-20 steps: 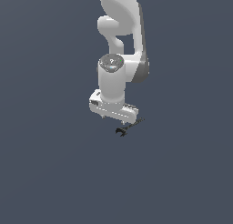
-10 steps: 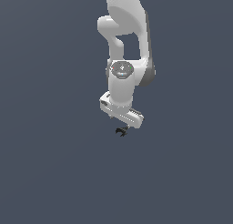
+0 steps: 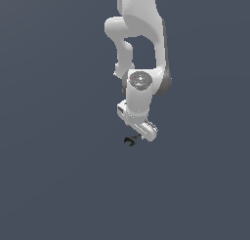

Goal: Pick up the object and move it to a goal position.

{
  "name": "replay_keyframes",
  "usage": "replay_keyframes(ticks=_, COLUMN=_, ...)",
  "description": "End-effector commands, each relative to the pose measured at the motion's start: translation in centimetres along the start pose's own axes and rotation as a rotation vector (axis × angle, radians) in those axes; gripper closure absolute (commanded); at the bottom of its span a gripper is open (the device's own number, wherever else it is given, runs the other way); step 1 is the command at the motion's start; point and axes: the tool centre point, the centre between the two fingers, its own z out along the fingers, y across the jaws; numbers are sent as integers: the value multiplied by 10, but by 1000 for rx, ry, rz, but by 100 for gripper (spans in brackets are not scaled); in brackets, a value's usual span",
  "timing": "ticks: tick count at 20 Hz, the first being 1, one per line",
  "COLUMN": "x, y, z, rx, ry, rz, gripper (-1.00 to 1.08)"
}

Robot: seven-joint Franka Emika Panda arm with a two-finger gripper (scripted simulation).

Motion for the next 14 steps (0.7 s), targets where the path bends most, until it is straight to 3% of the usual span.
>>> replay_keyframes(ticks=1, x=-7, y=-3, z=6, rx=-1, ry=-1, rz=59, gripper=-92)
replay_keyframes(ticks=14, x=-37, y=-11, z=31, rx=-8, ry=-2, rz=292, gripper=-92)
